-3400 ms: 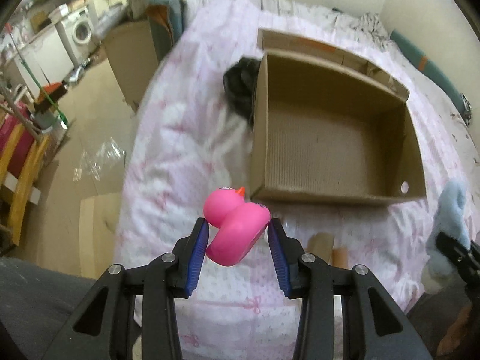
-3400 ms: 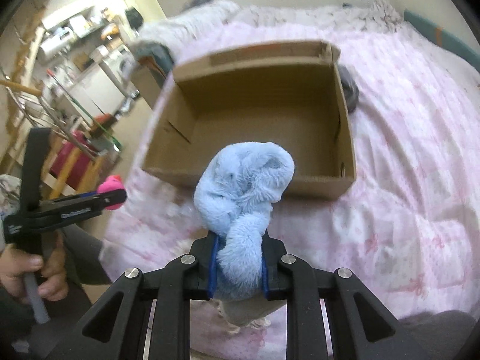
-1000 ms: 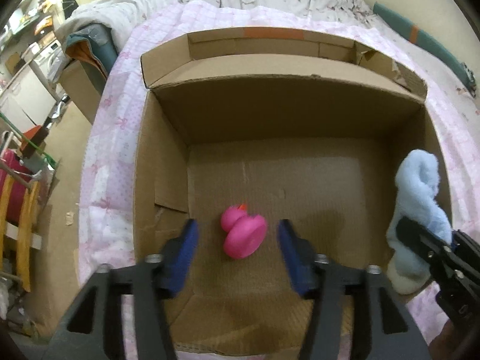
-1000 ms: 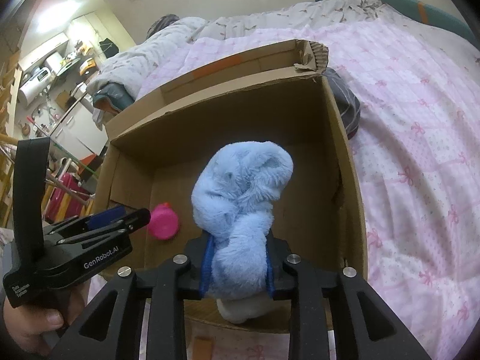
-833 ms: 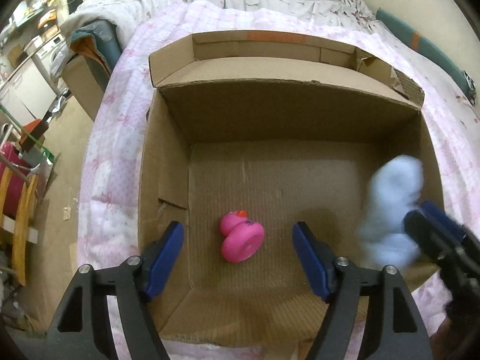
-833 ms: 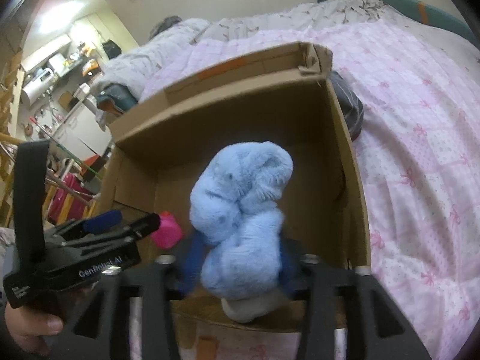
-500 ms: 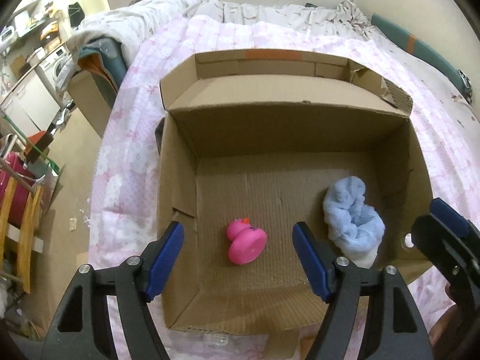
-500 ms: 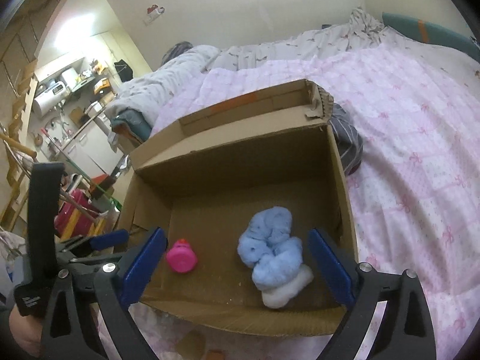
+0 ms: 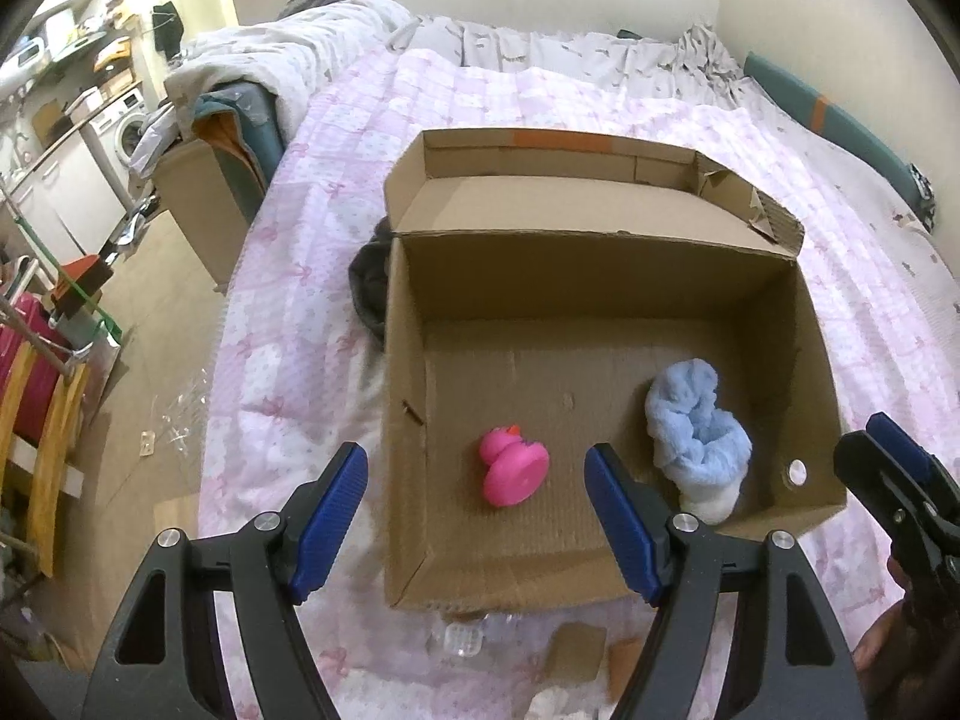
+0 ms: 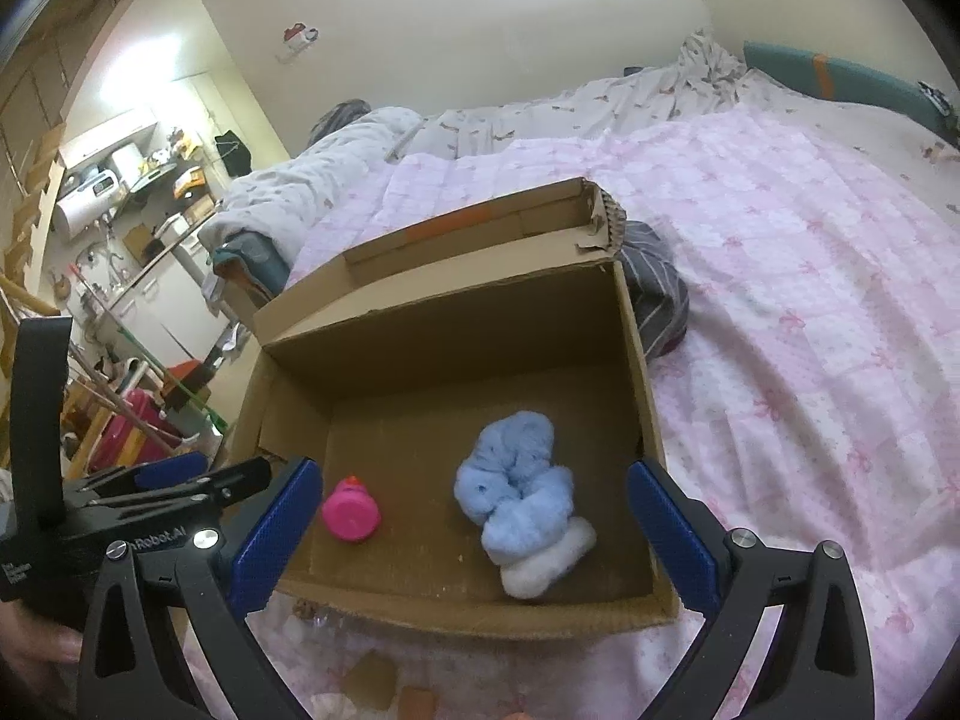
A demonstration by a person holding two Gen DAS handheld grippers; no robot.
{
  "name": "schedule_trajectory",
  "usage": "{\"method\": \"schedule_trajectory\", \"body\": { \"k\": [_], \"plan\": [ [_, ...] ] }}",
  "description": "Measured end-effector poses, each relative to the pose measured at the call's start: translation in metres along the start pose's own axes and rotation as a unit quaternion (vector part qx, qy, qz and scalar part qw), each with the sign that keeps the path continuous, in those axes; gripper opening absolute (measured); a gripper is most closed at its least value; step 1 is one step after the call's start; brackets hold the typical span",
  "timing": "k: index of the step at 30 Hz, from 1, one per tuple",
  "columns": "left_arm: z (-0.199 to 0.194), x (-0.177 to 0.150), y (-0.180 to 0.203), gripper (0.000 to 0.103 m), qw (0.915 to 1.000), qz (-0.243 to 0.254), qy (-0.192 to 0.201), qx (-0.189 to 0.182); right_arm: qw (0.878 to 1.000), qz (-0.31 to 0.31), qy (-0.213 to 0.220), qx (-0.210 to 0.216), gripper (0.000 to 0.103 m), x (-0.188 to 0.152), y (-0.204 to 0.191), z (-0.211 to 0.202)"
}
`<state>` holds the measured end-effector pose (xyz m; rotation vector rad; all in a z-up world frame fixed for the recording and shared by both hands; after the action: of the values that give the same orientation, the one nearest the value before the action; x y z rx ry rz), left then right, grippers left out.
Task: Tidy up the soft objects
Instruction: 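Open both tools to drop the duck and blue scrunchie into the box, then move both tools back toward the remaining items and grasp the beige lace scrunchie with the right tool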
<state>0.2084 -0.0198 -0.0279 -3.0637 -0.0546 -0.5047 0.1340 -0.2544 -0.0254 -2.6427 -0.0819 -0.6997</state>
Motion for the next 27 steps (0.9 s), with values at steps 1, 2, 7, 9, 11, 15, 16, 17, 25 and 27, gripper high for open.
{"method": "schedule_trajectory", "body": {
  "k": [1, 2, 7, 9, 11, 15, 16, 17, 25, 27],
  "plan": [
    [-0.003, -0.002, -0.002, 0.072, 1.0000, -0.001, 0.001, 0.000, 1.000, -0.002, 0.003, -0.002, 0.103, -0.002, -0.001, -0.003],
    [-0.007, -0.005, -0.005, 0.072, 1.0000, -0.001, 0.003, 0.001, 1.000, -0.003, 0.005, -0.004, 0.103, -0.002, -0.002, -0.006],
    [-0.017, -0.020, -0.018, 0.072, 0.9999, -0.010, -0.003, 0.001, 1.000, -0.008, -0.015, 0.003, 0.103, -0.015, -0.004, -0.012],
    [-0.020, -0.027, -0.025, 0.072, 0.9998, -0.015, -0.011, -0.005, 1.000, -0.016, -0.020, 0.006, 0.103, -0.021, -0.008, -0.014],
    [-0.024, -0.035, -0.031, 0.072, 0.9998, -0.018, -0.010, -0.004, 0.999, -0.027, -0.023, 0.007, 0.103, -0.027, -0.015, -0.016],
    [-0.033, -0.050, -0.038, 0.072, 0.9999, -0.016, -0.006, -0.003, 0.999, -0.040, -0.029, 0.004, 0.103, -0.040, -0.024, -0.019],
    [-0.035, -0.055, -0.039, 0.072, 0.9999, -0.014, -0.006, -0.005, 0.999, -0.041, -0.031, 0.004, 0.103, -0.043, -0.026, -0.020],
    [-0.037, -0.059, -0.040, 0.072, 0.9999, -0.012, -0.005, -0.007, 0.999, -0.041, -0.034, 0.005, 0.103, -0.045, -0.026, -0.021],
    [-0.037, -0.083, -0.049, 0.073, 0.9992, -0.024, -0.007, -0.030, 0.996, 0.001, -0.089, 0.017, 0.103, -0.074, -0.023, -0.030],
    [-0.027, -0.090, -0.056, 0.073, 0.9989, -0.032, -0.013, -0.031, 0.996, -0.001, -0.090, 0.014, 0.103, -0.077, -0.023, -0.036]
  ]
}}
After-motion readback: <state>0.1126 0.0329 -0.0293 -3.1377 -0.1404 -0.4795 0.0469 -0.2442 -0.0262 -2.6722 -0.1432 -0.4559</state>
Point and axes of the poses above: each gripper's, at about its wrist camera, not at the fingertips, and z roughly the way its jaws point, y to its right, x to its top, the point moved 2 cm from there along z, roughly the way its jaws point, and after that the axes turned 14 degrees about -y, right-handed, at the moved point
